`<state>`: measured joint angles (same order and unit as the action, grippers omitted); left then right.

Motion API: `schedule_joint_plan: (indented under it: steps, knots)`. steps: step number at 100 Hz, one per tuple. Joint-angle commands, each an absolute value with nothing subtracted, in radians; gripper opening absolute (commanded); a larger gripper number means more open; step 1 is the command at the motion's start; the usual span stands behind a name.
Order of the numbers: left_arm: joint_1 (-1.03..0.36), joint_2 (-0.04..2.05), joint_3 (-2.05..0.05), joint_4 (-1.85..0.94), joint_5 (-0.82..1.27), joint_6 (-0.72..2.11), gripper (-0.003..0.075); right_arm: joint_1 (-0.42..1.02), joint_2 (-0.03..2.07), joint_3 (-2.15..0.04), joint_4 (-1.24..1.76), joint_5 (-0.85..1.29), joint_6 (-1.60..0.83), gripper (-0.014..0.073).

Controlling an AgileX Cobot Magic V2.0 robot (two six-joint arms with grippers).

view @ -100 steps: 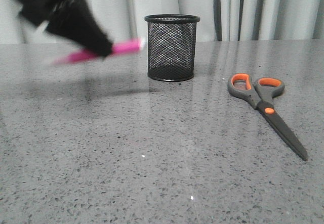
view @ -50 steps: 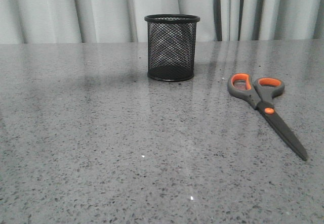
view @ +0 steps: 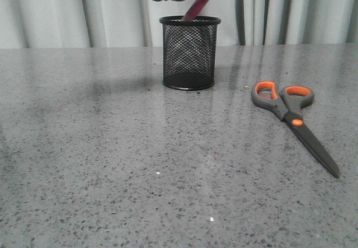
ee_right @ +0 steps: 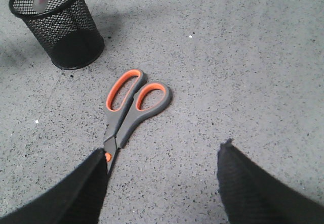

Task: Put pen and scissors into bin
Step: 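Drop the highlighter into the mesh cup and withdraw the left gripper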

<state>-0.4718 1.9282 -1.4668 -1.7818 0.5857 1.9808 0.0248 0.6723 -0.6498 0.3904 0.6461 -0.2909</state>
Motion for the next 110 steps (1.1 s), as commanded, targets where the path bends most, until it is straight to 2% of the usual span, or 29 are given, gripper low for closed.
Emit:
schedule_joint_plan:
  steps: [1, 23, 30, 44, 53, 60, 67, 76, 92, 110]
  knots:
    - [-0.479, 1.872, -1.503, -1.84, 0.647, 1.984, 0.0036, 0.021, 0.678, -0.688, 0.4, 0.593, -0.303, 0.0423]
    - [-0.472, 1.868, -1.503, -1.844, 0.653, 1.984, 0.0364, 0.021, 0.678, -0.688, 0.4, 0.593, -0.303, 0.0423]
    - [-0.463, 1.853, -1.503, -1.843, 0.654, 1.984, 0.0403, 0.021, 0.678, -0.688, 0.4, 0.593, -0.303, 0.0423]
    - [-0.424, 1.785, -1.503, -1.834, 0.664, 1.977, 0.0397, 0.021, 0.678, -0.686, 0.4, 0.58, -0.303, 0.0423]
    - [-0.391, 1.719, -1.503, -1.765, 0.664, 1.924, 0.0374, 0.021, 0.678, -0.686, 0.4, 0.571, -0.303, 0.0423]
    - [-0.36, 1.662, -1.503, -1.657, 0.664, 1.829, 0.0308, 0.021, 0.678, -0.686, 0.4, 0.571, -0.303, 0.0423]
    - [-0.327, 1.605, -1.503, -1.513, 0.664, 1.688, 0.0191, 0.021, 0.678, -0.686, 0.408, 0.573, -0.303, 0.0423]
    - [-0.283, 1.541, -1.503, -1.302, 0.724, 1.533, -0.0022, 0.021, 0.678, -0.686, 0.424, 0.569, -0.303, 0.0423]
    - [-0.217, 1.414, -1.449, -1.11, 0.769, 1.426, -0.002, 0.021, 0.678, -0.686, 0.449, 0.549, -0.303, 0.0423]
    - [-0.142, 1.225, -1.183, -1.178, 0.535, 1.37, -0.002, 0.021, 0.678, -0.695, 0.466, 0.541, -0.303, 0.0423]
